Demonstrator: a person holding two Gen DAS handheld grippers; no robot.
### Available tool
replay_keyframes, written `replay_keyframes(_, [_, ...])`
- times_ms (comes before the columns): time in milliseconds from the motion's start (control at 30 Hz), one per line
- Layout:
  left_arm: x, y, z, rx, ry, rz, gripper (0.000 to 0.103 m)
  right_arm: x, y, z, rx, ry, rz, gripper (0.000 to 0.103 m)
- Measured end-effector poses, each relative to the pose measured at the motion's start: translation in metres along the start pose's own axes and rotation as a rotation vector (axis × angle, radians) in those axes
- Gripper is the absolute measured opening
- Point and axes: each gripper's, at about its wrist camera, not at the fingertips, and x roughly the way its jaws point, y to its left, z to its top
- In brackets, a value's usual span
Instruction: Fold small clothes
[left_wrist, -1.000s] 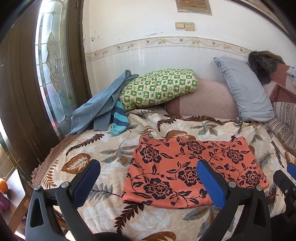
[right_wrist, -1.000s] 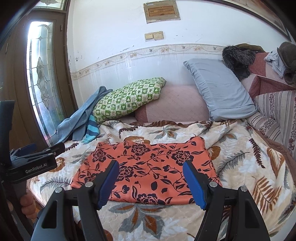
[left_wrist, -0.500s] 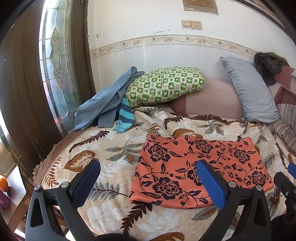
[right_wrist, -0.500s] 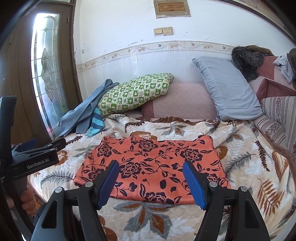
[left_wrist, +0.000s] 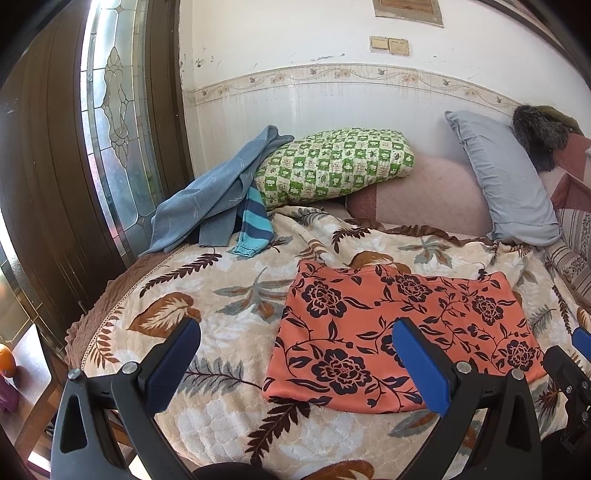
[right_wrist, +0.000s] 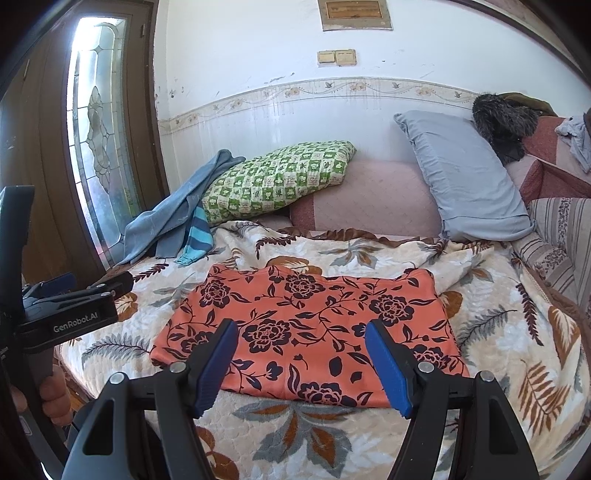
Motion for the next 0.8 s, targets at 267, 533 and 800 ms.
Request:
replay_keyframes(267, [0.001,0.001,-0.001,-0.001,0.004,0.000,0.103,0.002,0.001,-0.002,-0.001,0.008,0.006,0.074])
replay_keyframes(533, [-0.011,0.024,0.005,-0.033,-0.032,0.053,0.103,-0.001,0.000,-0.003,0.007,0.005,0.016,0.074])
replay_keyframes(800, [-0.028,0.058,0.012,-0.089,-0.081,0.133,0.103,-0.008,0.005,-0.003,-0.002,-0.007,0.030,0.074])
